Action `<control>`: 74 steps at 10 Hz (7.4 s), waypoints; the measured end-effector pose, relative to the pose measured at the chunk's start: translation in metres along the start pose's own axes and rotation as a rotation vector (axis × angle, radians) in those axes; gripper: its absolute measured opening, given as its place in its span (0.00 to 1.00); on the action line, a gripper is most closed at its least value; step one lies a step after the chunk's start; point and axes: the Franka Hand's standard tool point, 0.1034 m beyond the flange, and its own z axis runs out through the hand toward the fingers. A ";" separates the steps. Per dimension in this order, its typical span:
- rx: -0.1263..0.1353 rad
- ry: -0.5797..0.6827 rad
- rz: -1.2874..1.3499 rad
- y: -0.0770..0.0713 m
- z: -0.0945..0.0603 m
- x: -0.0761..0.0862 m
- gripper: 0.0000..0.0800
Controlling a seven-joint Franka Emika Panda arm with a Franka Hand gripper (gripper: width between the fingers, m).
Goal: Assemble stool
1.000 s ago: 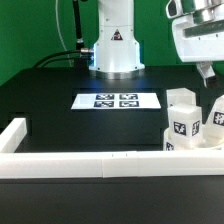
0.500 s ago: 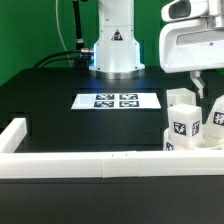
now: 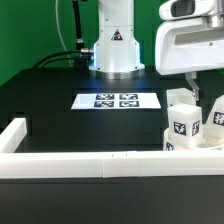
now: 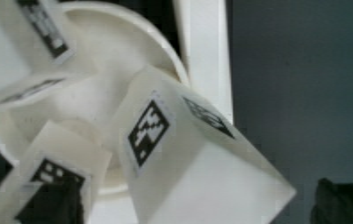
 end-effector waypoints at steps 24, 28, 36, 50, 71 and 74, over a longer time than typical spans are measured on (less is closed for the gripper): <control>0.066 -0.024 1.889 0.017 0.003 0.004 0.43; 0.199 -0.006 2.364 0.011 0.009 0.005 0.43; 0.218 0.069 1.661 0.021 -0.007 0.010 0.81; 0.101 -0.042 0.289 0.038 -0.015 0.002 0.81; -0.089 -0.056 -0.477 0.022 0.016 0.004 0.42; -0.100 -0.048 -0.037 0.025 0.015 0.011 0.42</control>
Offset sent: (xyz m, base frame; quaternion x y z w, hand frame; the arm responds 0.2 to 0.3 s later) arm -0.0059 -0.0020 -0.0003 0.0279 0.0601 -0.1274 0.9896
